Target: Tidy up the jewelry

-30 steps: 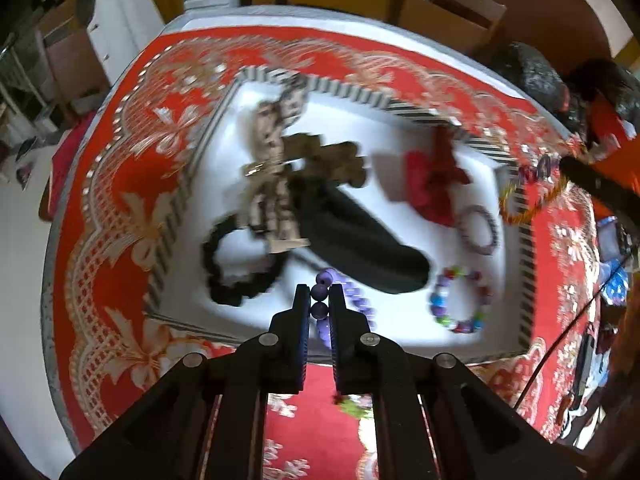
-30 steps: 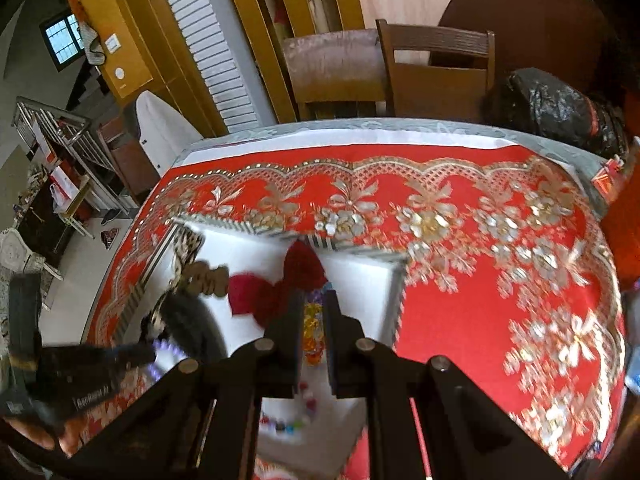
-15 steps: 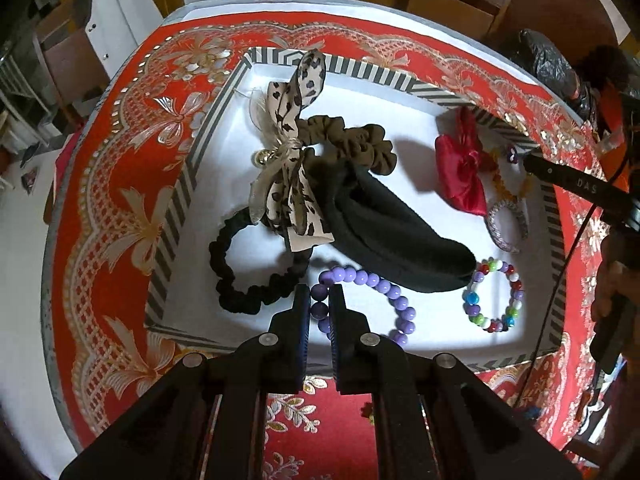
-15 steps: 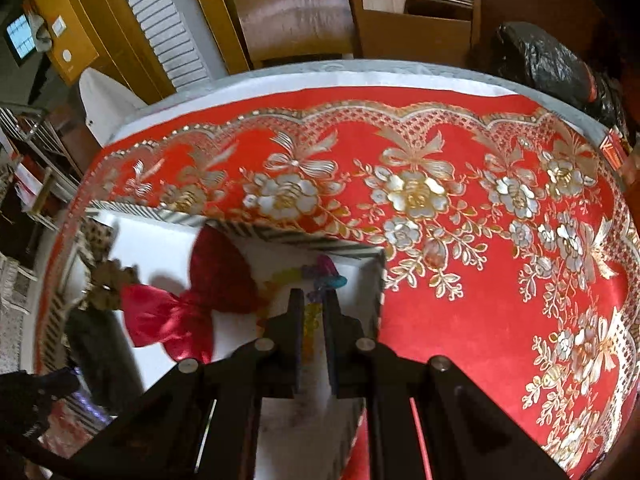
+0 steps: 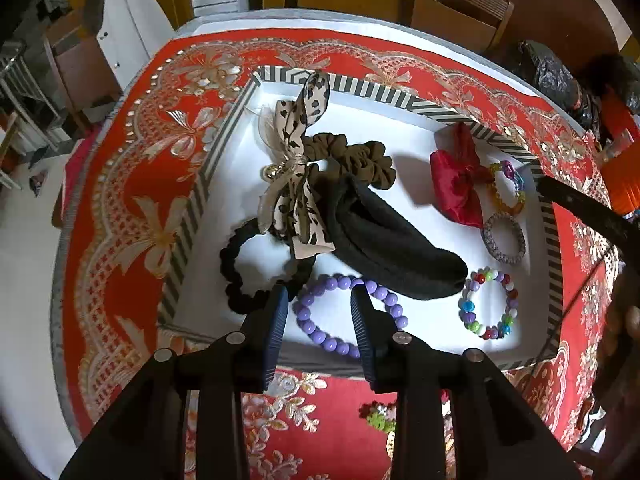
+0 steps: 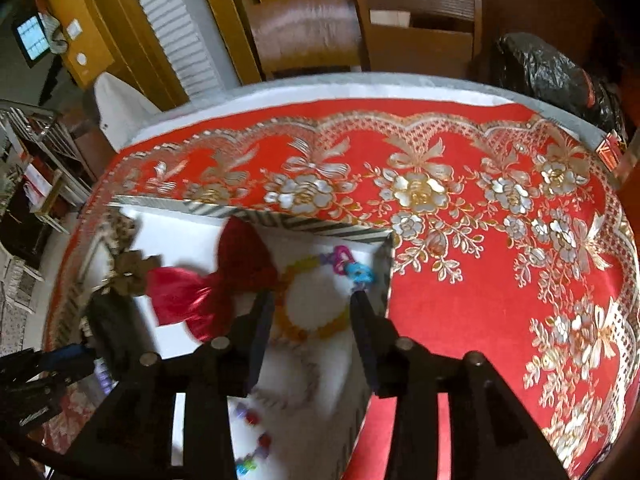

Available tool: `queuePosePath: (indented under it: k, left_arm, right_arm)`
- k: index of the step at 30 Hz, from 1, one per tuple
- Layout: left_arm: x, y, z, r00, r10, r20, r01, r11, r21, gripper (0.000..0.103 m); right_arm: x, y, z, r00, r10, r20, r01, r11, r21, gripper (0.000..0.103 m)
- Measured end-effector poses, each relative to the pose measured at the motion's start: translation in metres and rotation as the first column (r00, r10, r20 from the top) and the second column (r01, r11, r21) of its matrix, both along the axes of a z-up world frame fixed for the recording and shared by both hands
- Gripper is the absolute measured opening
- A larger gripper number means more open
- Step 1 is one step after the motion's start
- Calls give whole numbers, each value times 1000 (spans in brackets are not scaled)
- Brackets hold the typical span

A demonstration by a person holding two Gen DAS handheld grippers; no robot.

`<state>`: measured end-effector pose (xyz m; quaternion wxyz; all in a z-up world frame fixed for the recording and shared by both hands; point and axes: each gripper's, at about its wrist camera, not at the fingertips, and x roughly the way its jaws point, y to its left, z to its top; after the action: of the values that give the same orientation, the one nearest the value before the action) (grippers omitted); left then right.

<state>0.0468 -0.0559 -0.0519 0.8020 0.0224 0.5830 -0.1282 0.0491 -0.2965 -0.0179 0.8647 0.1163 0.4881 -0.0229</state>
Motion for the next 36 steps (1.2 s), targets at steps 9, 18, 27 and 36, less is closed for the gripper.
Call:
queuePosePath:
  k: [9,18,27,36]
  left_arm:
    - [-22,3,26,997,5,74,-7,999,33,19]
    - [-55,-3,44,993,-14,120,9,999,42,19]
    - [-92,-15,55,988,-27,150,21,999,39,19]
    - [-122,-26,59,986,-35,160,29,999,41,19]
  right_arm:
    - [-57,10,33,997,-39,68,37,999,29,50]
    - [-109,20,48,997,-35,75,34,999,19,52]
    - [-162,27,59,996,5,94,-4,1000,-11,56]
    - [-207,21,53,997,15,76,-14,1000,-20,57]
